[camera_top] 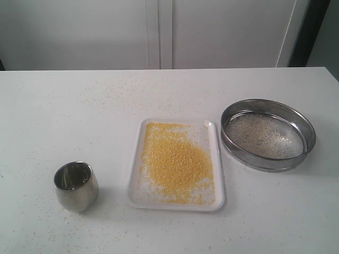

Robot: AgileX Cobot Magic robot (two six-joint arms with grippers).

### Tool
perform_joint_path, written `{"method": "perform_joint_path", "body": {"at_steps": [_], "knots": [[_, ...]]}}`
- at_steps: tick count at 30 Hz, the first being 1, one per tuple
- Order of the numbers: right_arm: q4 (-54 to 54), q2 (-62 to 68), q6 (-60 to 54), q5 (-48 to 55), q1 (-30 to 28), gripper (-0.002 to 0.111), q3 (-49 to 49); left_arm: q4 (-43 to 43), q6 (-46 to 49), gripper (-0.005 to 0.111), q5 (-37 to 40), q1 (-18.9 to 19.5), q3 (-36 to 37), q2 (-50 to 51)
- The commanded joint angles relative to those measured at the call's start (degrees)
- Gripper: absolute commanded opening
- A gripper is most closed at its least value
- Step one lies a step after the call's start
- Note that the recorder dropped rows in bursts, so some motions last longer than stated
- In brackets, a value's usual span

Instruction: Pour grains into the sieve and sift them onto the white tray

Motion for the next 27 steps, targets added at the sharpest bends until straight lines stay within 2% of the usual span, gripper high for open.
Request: {"method": "perform_joint_path", "body": {"at_steps": [1,27], "knots": [[-0.33,-0.33,0.19,-0.81,0.22,0.000,0.38,-0.09,0.38,0.000,-1.21,0.23,1.56,-2.78],[-0.33,-0.33,0.19,-0.81,0.22,0.000,0.38,-0.09,0.15,0.000,-5.38,0.23,10.63,-4.11]]}}
